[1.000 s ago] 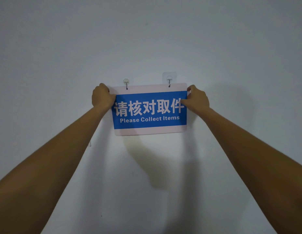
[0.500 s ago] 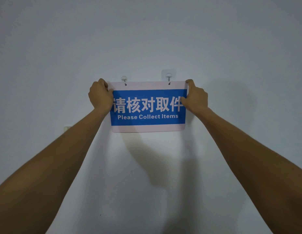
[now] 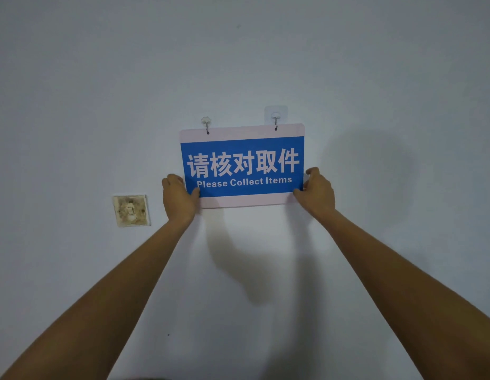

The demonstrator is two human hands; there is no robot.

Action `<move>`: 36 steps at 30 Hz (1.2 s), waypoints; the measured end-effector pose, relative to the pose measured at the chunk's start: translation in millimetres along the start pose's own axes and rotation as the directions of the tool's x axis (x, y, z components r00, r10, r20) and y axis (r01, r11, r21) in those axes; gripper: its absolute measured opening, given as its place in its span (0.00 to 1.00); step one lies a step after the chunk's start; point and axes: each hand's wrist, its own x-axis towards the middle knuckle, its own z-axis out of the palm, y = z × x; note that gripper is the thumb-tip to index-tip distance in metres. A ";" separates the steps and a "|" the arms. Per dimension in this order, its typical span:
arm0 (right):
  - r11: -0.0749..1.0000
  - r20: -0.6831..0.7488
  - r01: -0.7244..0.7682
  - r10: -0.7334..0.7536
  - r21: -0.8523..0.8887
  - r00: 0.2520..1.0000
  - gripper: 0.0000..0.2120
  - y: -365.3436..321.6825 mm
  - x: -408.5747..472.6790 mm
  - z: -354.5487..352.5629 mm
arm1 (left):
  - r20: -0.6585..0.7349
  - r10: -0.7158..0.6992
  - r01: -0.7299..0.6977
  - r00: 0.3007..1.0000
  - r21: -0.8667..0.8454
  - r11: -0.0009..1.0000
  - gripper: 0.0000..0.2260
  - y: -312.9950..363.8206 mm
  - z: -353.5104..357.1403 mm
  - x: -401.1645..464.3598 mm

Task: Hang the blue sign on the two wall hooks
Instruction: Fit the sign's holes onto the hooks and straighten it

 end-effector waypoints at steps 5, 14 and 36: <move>0.997 0.032 -0.071 0.071 0.014 0.997 0.22 11.4 -12.2 11.2 | 0.118 -0.122 0.121 0.986 0.020 0.992 0.18 -22.8 8.6 -18.7; 0.997 0.066 -0.081 0.081 0.000 0.995 0.20 10.1 -14.2 16.3 | 0.099 -0.185 0.190 0.978 -0.044 0.981 0.21 -10.8 19.7 -17.9; 0.997 0.207 -0.078 0.081 -0.025 0.975 0.24 3.9 -14.7 3.5 | 0.166 -0.196 0.197 0.966 0.010 0.980 0.23 -1.6 4.5 -10.8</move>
